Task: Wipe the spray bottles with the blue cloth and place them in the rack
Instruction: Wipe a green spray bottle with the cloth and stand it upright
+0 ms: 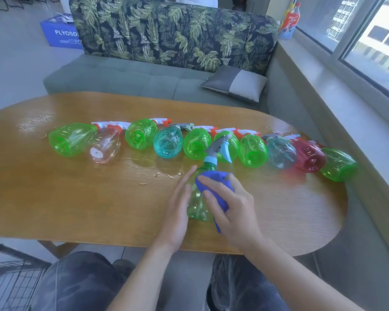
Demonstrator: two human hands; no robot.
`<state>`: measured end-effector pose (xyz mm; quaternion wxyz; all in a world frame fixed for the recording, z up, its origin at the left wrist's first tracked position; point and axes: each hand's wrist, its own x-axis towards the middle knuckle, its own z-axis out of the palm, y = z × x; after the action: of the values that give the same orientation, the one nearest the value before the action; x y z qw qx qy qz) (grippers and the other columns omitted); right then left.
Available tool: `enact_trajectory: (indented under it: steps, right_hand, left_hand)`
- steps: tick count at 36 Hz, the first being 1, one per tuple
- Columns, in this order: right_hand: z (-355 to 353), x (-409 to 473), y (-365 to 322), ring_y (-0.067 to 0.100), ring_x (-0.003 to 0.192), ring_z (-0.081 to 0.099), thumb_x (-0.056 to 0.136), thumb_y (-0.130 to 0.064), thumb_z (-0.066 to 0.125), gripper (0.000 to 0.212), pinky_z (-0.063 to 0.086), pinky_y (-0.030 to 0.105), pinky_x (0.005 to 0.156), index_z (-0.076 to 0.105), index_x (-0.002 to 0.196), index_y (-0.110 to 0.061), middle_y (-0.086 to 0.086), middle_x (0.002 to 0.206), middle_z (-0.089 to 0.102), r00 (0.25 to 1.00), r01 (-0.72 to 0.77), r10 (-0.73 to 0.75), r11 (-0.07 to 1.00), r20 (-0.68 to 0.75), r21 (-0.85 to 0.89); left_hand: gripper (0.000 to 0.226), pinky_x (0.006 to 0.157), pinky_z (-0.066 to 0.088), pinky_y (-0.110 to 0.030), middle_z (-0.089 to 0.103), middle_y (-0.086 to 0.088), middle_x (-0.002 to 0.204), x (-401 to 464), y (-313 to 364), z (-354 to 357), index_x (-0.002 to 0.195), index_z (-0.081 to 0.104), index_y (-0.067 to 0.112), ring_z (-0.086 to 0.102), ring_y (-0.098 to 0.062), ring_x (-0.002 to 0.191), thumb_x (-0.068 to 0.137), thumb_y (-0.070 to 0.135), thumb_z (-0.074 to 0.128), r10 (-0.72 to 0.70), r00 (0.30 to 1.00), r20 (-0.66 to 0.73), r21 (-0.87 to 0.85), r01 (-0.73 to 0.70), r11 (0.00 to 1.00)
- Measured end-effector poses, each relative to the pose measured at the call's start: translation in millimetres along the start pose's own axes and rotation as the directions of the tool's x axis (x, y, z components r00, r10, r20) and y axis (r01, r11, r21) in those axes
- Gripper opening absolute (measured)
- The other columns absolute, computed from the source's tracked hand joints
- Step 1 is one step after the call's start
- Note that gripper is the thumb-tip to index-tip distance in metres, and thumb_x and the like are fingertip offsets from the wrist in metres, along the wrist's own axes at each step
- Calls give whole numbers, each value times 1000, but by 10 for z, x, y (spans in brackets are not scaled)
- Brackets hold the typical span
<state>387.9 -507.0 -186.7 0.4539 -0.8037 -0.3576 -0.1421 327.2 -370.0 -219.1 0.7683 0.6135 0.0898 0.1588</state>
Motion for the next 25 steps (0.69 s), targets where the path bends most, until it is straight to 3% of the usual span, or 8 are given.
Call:
enact_trajectory:
  steps: [2, 4, 7, 11, 14, 19, 22, 25]
  right_hand:
    - [1, -128, 4, 9, 82, 57, 106, -33, 59, 28, 53, 27, 73, 73, 129, -27, -4, 101, 55, 986, 158, -157, 987, 48, -32]
    - [-12, -254, 36, 17, 74, 50, 106, -31, 62, 26, 50, 33, 60, 73, 128, -27, 1, 90, 48, 953, 287, -275, 953, 128, -95]
    - [-88, -335, 75, 16, 73, 43, 106, -33, 60, 27, 43, 32, 48, 71, 131, -30, -2, 90, 38, 899, 420, -380, 891, 219, -175]
    - [-190, -263, 58, 12, 74, 44, 108, -37, 56, 28, 42, 27, 53, 65, 134, -31, -4, 93, 40, 913, 402, -380, 899, 148, -175]
    - [-194, -128, 44, 12, 77, 56, 109, -40, 53, 33, 51, 25, 68, 68, 135, -26, -1, 103, 56, 981, 188, -192, 977, -32, -102]
    - [-50, 12, -41, 12, 78, 57, 106, -50, 48, 41, 52, 31, 73, 67, 138, -31, -4, 96, 55, 998, -54, 50, 994, -45, -97]
    - [45, -27, -113, 17, 74, 59, 105, -41, 55, 34, 54, 38, 64, 71, 132, -28, 0, 96, 57, 999, 11, -19, 988, -49, -156]
    - [75, -153, -117, 17, 70, 52, 105, -36, 58, 27, 49, 33, 51, 73, 127, -29, 2, 89, 53, 975, 222, -222, 948, 28, -229]
  left_hand:
    - [51, 132, 27, -51, 48, 28, 161, -8, 24, -5, 151, 57, 48, 36, -1, 156, 103, 60, 49, 15, 1000, -6, 10, -15, 1000]
    - [49, 128, 28, -34, 49, 31, 159, -16, 38, 2, 154, 55, 40, 35, 5, 155, 107, 50, 46, 40, 999, -3, 42, -39, 998]
    - [50, 114, 29, -9, 48, 35, 158, -35, 58, 19, 155, 52, 37, 33, 11, 152, 107, 43, 40, 64, 998, 21, 84, -65, 994]
    - [50, 125, 25, -26, 46, 35, 159, -37, 26, 15, 156, 51, 40, 32, 11, 153, 108, 45, 40, 48, 999, 9, 91, -49, 995]
    - [48, 131, 23, -38, 46, 37, 159, -32, 21, 16, 154, 53, 48, 32, 13, 152, 107, 49, 42, 22, 1000, -2, 88, -21, 996]
    - [45, 132, 24, -54, 45, 30, 163, -16, 30, 10, 151, 54, 55, 32, 2, 157, 107, 56, 45, -12, 1000, 7, 26, 12, 1000]
    - [48, 130, 28, -60, 47, 19, 165, -14, 26, -4, 152, 54, 53, 38, -12, 158, 105, 59, 48, -13, 1000, -13, -13, 13, 1000]
    - [48, 129, 32, -53, 48, 23, 164, -28, 46, -9, 154, 54, 48, 41, -6, 155, 106, 52, 45, -17, 999, -31, -25, 16, 1000]
